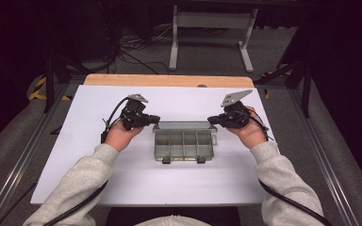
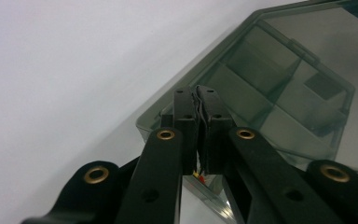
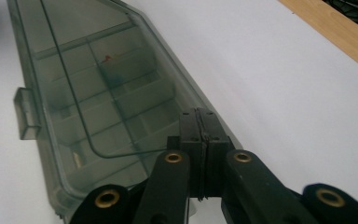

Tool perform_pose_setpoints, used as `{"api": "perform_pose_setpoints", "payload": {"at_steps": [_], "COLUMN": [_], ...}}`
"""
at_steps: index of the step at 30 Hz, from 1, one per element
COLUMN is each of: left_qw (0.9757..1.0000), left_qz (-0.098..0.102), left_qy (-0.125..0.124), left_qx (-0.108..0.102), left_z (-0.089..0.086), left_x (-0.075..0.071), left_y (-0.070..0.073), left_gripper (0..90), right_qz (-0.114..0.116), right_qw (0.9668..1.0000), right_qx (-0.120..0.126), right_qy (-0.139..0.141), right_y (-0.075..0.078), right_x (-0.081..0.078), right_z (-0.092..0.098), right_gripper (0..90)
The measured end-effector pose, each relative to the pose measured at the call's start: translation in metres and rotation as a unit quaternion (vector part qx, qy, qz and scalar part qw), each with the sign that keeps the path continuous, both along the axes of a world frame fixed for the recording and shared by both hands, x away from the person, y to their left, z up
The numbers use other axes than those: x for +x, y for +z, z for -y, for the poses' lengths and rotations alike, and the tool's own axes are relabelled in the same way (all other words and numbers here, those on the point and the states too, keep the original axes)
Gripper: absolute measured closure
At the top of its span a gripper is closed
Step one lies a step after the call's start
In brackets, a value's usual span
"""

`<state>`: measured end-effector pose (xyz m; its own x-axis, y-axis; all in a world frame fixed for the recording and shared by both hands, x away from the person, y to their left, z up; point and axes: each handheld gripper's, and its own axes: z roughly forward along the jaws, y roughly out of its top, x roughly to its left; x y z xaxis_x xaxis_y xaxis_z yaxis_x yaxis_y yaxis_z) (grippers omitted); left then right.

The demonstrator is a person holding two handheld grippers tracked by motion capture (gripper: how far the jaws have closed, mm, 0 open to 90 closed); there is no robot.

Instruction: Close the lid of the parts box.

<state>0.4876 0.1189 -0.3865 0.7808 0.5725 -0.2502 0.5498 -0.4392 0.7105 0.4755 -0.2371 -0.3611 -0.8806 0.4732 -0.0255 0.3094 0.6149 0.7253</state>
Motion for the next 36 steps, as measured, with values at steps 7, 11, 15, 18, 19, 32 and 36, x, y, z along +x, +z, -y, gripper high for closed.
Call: {"api": "perform_pose_setpoints", "payload": {"at_steps": [7, 11, 15, 18, 19, 32, 36], "left_qw": [0.9996, 0.9992, 0.9986, 0.9976, 0.9975, 0.9958, 0.9962], "left_qz": [-0.003, -0.004, -0.009, -0.011, -0.012, -0.019, -0.027], "left_qy": [-0.026, -0.038, -0.05, -0.067, -0.069, -0.086, -0.081], "left_qx": [0.005, 0.009, 0.011, 0.013, 0.013, 0.024, 0.018], "left_z": [0.0, 0.001, 0.0, 0.001, 0.001, 0.005, 0.006], "left_x": [-0.008, -0.016, -0.018, -0.022, -0.023, -0.033, -0.035], "left_y": [0.001, 0.001, 0.001, 0.0, -0.001, -0.008, -0.011], "left_gripper": [86.7, 86.8, 86.9, 86.9, 87.1, 87.6, 87.2], "right_qz": [-0.007, -0.012, -0.018, -0.023, -0.023, -0.038, -0.038], "right_qw": [0.9999, 0.9997, 0.9995, 0.9993, 0.9992, 0.9981, 0.9976], "right_qx": [-0.008, -0.009, -0.013, -0.015, -0.018, -0.033, -0.039], "right_qy": [0.012, 0.018, 0.021, 0.025, 0.027, 0.036, 0.042], "right_y": [-0.003, -0.005, -0.007, -0.01, -0.01, -0.017, -0.021], "right_x": [-0.011, -0.018, -0.022, -0.026, -0.027, -0.037, -0.04], "right_z": [-0.003, -0.004, -0.004, -0.006, -0.006, -0.009, -0.01], "right_gripper": [90.0, 90.0, 90.0, 90.0, 90.0, 90.0, 90.0]}}
